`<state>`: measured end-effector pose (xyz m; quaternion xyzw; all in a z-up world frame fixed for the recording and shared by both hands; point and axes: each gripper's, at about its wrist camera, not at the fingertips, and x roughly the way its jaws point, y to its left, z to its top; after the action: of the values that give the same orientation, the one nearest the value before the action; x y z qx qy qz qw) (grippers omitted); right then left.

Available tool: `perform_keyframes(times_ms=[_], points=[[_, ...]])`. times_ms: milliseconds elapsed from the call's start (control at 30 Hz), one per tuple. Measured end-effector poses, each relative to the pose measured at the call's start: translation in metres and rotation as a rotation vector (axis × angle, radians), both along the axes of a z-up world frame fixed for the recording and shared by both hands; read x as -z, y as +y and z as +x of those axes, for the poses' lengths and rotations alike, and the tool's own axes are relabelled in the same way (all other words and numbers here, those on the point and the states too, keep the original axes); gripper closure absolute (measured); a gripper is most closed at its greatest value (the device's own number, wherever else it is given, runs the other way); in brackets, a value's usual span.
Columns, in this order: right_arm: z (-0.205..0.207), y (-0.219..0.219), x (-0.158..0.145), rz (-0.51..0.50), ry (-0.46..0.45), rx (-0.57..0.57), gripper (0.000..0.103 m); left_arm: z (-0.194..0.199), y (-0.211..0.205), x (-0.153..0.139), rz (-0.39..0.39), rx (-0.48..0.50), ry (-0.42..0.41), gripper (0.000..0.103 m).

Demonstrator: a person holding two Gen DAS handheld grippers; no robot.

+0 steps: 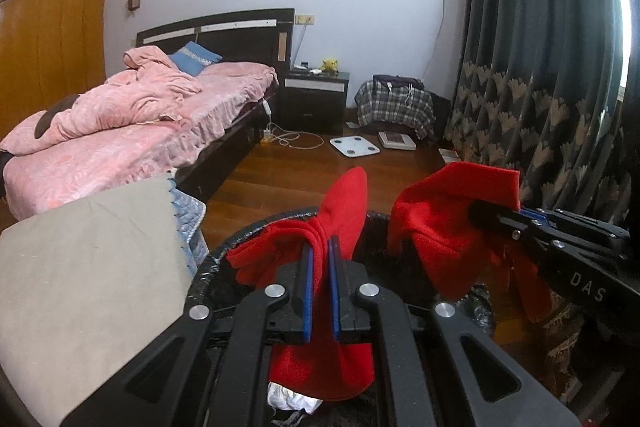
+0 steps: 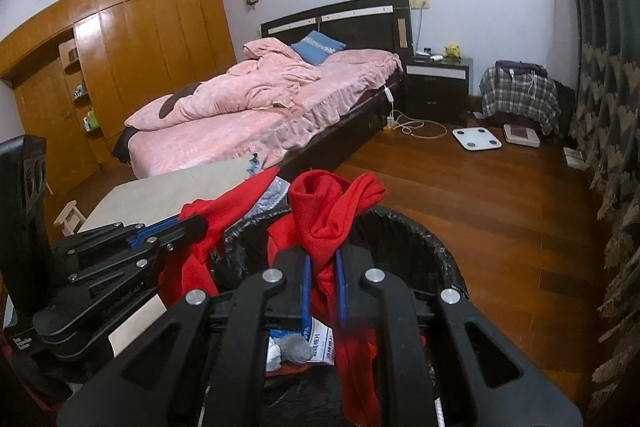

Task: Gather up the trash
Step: 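Carry both red gloves over the trash bin, then open both tools to drop the red gloves into the bin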

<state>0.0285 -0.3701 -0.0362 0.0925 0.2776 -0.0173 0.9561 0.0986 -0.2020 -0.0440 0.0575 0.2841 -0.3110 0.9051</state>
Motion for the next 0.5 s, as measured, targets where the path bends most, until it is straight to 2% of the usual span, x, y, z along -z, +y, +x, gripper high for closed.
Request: perform_keyframes(times_ms=[433, 467, 500], points=[[0.03, -0.013, 0.033, 0.017, 0.066, 0.018, 0.092, 0.031, -0.021, 0.023, 0.02, 0.03, 0.07, 0.094], [0.033, -0.013, 0.035, 0.014, 0.072, 0.02, 0.09, 0.032, -0.021, 0.024, 0.02, 0.036, 0.076, 0.092], [0.035, -0.013, 0.037, 0.011, 0.076, 0.022, 0.08, 0.035, -0.021, 0.026, 0.021, 0.044, 0.089, 0.089]])
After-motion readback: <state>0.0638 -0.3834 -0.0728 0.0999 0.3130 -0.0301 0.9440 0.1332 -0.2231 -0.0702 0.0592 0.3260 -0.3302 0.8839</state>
